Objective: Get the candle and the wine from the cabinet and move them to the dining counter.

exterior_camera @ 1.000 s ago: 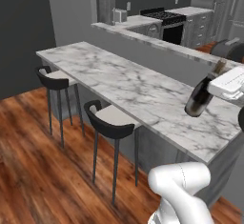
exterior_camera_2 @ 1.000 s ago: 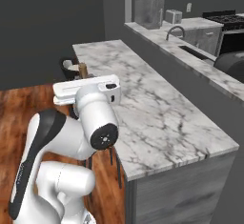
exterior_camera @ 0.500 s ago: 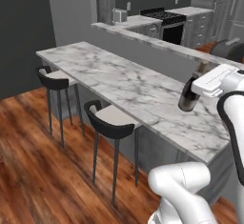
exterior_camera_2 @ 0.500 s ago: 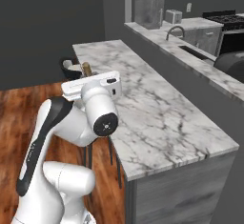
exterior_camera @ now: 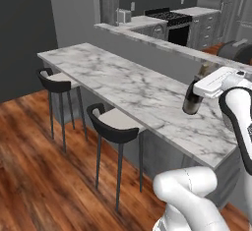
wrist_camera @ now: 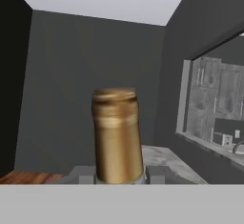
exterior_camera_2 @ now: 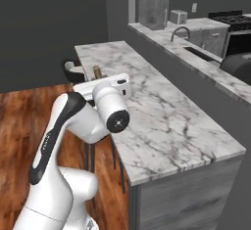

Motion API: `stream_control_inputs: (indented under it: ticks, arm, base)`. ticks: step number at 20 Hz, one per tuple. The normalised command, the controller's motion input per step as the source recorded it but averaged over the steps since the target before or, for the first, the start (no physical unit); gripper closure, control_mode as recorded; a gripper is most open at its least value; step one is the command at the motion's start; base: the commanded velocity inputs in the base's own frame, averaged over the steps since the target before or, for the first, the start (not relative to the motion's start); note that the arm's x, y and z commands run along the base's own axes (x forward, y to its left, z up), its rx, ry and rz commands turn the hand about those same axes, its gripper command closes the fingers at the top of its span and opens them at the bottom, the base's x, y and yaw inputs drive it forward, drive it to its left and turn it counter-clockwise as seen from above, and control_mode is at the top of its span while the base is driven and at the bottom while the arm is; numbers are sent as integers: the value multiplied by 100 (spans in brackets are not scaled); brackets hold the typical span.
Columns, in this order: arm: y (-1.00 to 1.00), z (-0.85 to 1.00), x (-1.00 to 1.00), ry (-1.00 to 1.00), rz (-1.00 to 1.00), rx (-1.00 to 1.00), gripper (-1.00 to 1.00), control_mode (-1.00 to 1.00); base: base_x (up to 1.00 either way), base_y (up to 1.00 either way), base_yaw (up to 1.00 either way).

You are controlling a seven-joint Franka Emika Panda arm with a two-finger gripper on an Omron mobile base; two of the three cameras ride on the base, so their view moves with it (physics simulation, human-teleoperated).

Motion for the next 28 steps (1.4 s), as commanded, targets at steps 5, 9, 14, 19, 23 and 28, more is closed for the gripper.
stream_control_inputs:
  ticks: [5,9,14,19,23,28]
  arm:
    - [-21,-5,42,1,0,0,100,-100]
    - [-18,0,43,5,0,0,100,-100]
    - [-16,-6,45,8,0,-1,100,-100]
    - [-12,-28,39,2,0,0,100,-100]
    - [-15,-35,37,0,0,0,100,-100]
    - [-17,-28,26,0,0,0,100,-100]
  base:
    - [0,0,0]
    - [0,0,0]
    - [0,0,0]
    - [0,0,0]
    - [0,0,0]
    - [0,0,0]
